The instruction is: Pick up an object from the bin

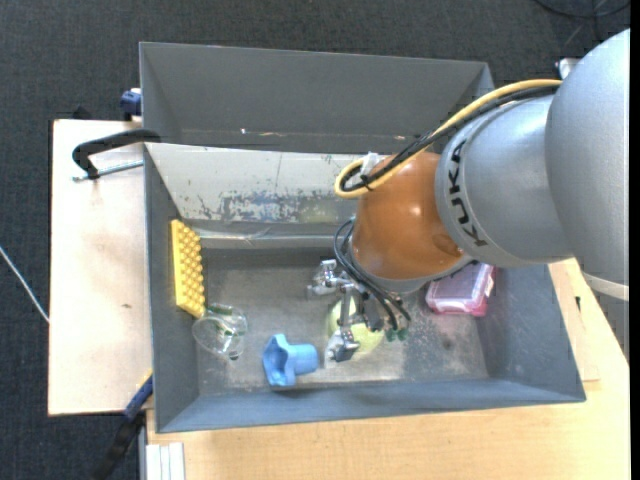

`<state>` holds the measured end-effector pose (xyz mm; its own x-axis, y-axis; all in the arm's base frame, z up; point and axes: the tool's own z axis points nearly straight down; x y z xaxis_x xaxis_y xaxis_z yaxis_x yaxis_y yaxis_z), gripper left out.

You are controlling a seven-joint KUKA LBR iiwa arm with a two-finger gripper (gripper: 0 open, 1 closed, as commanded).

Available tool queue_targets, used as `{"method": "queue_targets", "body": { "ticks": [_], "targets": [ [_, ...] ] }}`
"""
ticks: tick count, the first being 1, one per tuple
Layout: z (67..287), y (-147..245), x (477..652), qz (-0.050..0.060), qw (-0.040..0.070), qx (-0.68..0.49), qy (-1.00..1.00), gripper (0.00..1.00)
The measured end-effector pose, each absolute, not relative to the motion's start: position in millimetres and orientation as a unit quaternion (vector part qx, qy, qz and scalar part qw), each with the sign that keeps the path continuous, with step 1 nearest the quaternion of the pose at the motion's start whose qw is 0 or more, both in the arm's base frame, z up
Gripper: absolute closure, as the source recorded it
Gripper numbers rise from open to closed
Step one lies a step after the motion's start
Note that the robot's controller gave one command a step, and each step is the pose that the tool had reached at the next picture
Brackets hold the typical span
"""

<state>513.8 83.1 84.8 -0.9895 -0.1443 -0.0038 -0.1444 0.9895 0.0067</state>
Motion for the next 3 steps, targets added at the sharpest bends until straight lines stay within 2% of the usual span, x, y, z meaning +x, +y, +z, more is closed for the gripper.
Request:
{"method": "queue_targets", "body": {
  "ticks": [1,2,3],
  "targets": [
    [81,19,511.2,0.001,0.0,0.022,1.0,0.0],
    [75,2,514.3,0.0,0.0,0.001,1.0,1.0],
    [75,2,514.3,0.0,0.0,0.001,1.0,1.0]
  ]
}}
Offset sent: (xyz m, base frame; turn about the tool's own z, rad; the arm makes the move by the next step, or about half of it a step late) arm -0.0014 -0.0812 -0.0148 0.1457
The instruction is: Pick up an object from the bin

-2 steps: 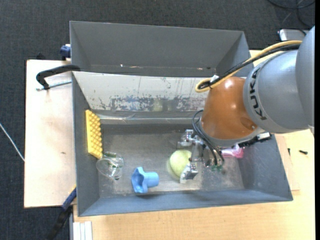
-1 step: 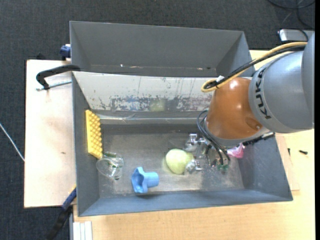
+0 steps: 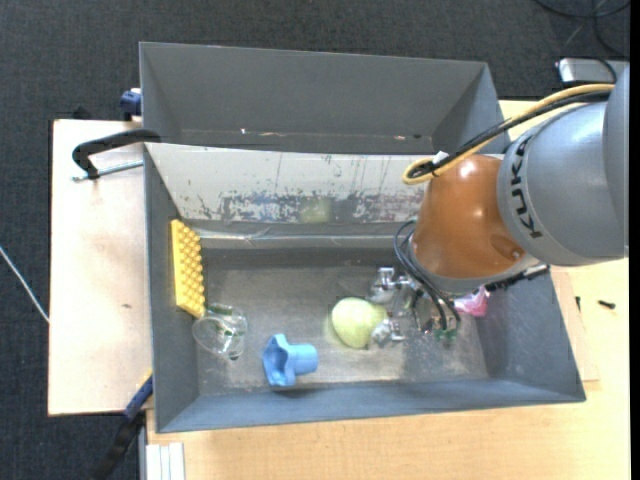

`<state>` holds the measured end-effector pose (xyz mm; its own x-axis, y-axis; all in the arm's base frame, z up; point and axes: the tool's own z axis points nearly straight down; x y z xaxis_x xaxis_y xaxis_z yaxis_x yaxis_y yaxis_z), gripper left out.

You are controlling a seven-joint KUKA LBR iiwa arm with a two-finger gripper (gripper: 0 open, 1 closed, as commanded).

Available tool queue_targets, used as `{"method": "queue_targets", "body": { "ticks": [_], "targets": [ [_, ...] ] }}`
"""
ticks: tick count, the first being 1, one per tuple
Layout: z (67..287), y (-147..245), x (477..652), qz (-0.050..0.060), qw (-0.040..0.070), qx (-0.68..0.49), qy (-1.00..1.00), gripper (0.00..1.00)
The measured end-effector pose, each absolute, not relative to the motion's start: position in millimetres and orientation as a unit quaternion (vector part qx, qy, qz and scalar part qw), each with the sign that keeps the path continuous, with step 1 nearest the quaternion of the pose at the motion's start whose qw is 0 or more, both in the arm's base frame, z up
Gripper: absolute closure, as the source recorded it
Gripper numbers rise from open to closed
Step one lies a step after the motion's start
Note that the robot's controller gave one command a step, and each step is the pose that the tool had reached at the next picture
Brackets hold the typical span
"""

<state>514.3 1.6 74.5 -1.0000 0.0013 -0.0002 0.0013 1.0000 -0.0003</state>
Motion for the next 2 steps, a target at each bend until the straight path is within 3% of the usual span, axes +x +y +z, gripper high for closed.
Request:
{"method": "queue_targets", "body": {
  "ticks": [1,2],
  "targets": [
    [115,4,511.7,0.0,-0.002,-0.009,1.0,1.0],
    [252,-5,572.8,0.0,0.003,-0.047,0.999,1.0]
  ]
}}
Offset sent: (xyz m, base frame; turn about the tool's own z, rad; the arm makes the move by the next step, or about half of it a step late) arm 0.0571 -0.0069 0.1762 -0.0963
